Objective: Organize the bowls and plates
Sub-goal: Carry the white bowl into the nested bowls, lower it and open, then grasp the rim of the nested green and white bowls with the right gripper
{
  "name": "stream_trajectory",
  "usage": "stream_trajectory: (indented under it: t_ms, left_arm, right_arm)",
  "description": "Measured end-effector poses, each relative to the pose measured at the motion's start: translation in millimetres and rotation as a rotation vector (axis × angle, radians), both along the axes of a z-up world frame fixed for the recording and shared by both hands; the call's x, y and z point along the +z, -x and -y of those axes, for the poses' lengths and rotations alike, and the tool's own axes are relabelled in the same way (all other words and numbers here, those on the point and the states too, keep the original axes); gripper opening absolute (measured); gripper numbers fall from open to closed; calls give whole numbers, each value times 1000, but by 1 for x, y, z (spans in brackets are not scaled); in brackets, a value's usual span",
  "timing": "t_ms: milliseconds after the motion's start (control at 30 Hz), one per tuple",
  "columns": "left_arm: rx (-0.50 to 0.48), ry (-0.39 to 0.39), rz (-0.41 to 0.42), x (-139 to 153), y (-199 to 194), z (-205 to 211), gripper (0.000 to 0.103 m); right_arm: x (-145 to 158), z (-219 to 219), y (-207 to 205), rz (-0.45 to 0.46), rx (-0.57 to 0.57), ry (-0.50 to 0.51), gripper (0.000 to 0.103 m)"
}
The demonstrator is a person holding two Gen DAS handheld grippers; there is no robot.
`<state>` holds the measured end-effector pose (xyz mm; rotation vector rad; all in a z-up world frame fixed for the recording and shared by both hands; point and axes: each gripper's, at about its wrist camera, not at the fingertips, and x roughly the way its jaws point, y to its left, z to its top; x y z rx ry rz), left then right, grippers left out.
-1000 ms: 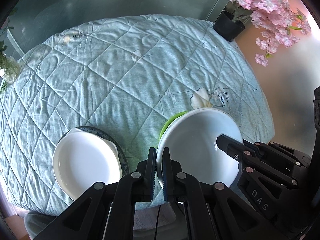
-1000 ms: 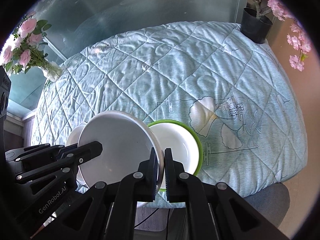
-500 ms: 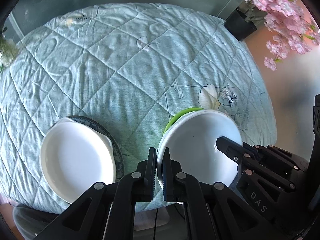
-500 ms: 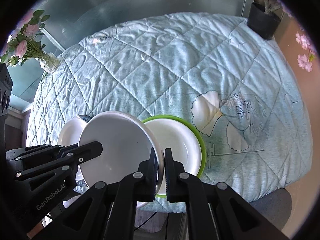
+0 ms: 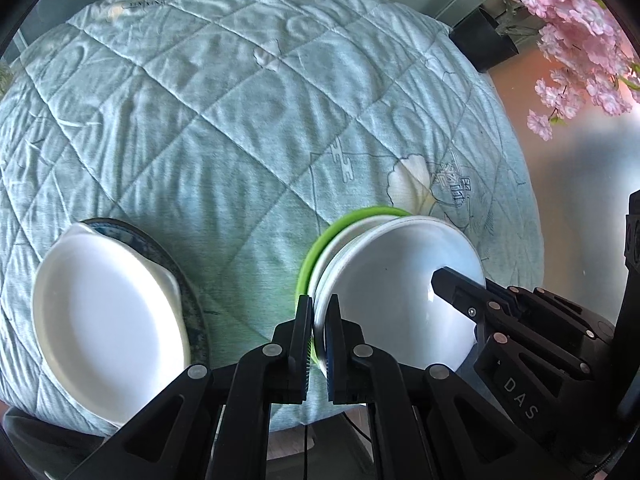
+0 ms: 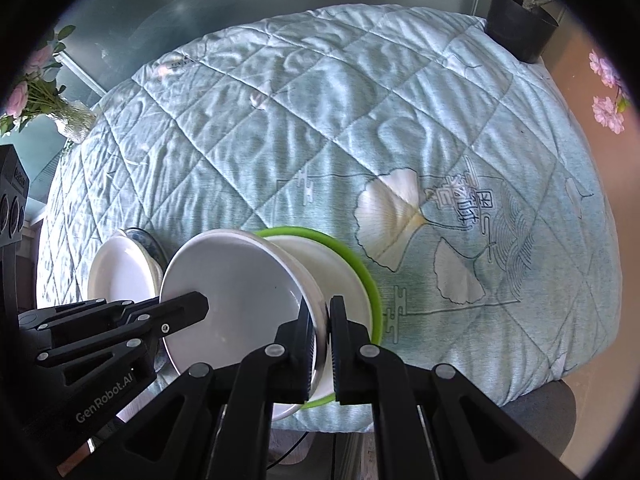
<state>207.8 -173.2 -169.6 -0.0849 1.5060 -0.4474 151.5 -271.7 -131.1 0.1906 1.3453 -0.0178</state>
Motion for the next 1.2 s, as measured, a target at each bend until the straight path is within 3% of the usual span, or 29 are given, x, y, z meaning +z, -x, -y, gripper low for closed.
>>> stream_trajectory:
  t_ms: [533, 700, 800, 867, 900, 933, 1000, 1100, 1200]
  left_arm:
    - [17, 19, -4, 1, 4, -11, 3]
    - [26, 10, 13, 8, 7, -21, 3]
    - [29, -2, 51, 17, 8, -27, 11]
    - [30, -14, 81, 26, 10, -30, 20]
    - [31, -27, 105, 32, 11, -31, 40]
    - [37, -47, 127, 37, 12, -33, 68]
    - [77, -76, 211, 55, 16, -41, 93]
    - [93, -3, 283, 77, 21, -52, 101]
    - [49, 4, 279, 87, 25, -53, 96]
  right_arm:
    - [-18, -2, 1, -24, -12, 78, 7]
    - [-19, 2, -1, -29, -23, 40, 13]
    - [-14, 3, 0, -25, -18, 8, 29]
    - [-5, 2, 2, -2, -12, 21, 61]
    - [2, 3, 4, 22, -13, 36, 67]
    - [7, 4, 5, 37, -13, 41, 74]
    - [20, 10, 8, 75, -5, 30, 82]
    - [31, 19, 14, 98, 18, 32, 88]
    - [35, 28, 19, 108, 16, 13, 91]
